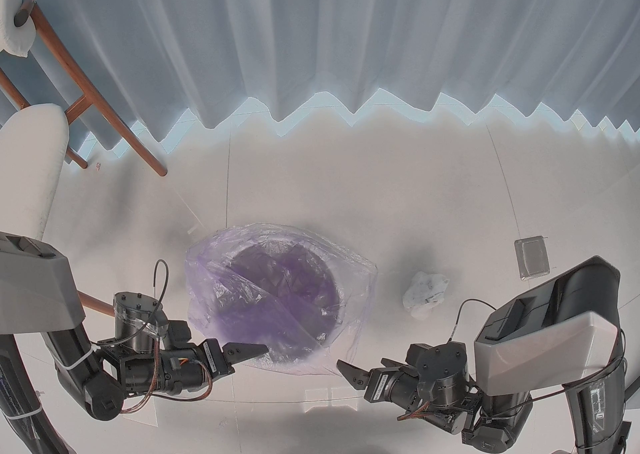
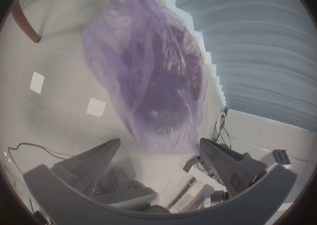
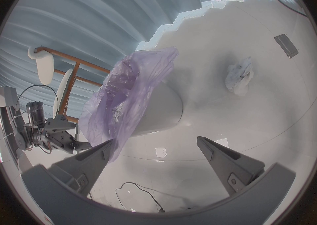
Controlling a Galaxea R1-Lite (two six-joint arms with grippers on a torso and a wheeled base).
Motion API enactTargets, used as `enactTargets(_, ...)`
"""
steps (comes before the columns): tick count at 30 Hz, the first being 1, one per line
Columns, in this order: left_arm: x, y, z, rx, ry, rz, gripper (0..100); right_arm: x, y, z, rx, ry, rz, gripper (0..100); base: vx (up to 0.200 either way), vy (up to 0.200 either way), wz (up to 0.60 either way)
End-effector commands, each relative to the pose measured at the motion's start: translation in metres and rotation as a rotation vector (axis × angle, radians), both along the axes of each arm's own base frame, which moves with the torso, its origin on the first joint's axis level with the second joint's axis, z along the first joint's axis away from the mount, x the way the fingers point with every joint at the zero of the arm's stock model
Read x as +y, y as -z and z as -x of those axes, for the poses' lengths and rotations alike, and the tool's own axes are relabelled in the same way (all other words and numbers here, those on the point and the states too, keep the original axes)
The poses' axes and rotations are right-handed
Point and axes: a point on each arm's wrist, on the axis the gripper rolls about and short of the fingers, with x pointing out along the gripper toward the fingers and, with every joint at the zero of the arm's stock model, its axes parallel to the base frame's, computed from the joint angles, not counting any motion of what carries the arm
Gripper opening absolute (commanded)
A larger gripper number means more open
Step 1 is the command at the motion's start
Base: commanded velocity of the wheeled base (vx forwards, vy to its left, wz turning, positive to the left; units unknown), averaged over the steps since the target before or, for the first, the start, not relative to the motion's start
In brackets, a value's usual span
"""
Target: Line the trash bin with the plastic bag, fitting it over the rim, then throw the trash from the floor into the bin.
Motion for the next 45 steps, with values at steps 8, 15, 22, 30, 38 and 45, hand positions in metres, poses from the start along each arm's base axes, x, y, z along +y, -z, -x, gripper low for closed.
enactTargets(8,0.011,-0.019,-0.028,-0.088,-0.127,0.052,100,0.001,-0.002,-0.001,-0.015,-0.001,-0.014,100,0.000,0.000,0.00)
enactTargets(15,0.020,-0.021,-0.037,-0.107,-0.173,0.064,100,0.001,-0.002,-0.001,-0.016,-0.001,-0.015,100,0.000,0.000,0.00)
enactTargets(22,0.020,-0.018,-0.038,-0.096,-0.179,0.060,0,0.002,-0.003,-0.002,-0.019,-0.001,-0.018,100,0.000,0.000,0.00)
enactTargets(30,0.018,-0.013,-0.029,-0.058,-0.163,0.040,0,0.001,-0.002,-0.002,-0.016,0.001,-0.017,100,0.000,0.000,0.00)
enactTargets(38,0.019,-0.006,-0.023,0.002,-0.159,0.016,0,0.000,0.003,-0.002,0.006,0.009,-0.014,100,0.000,0.000,0.00)
enactTargets(45,0.022,0.004,-0.014,0.081,-0.120,-0.073,0,-0.003,0.014,0.001,0.028,0.007,0.024,100,0.000,0.000,0.00)
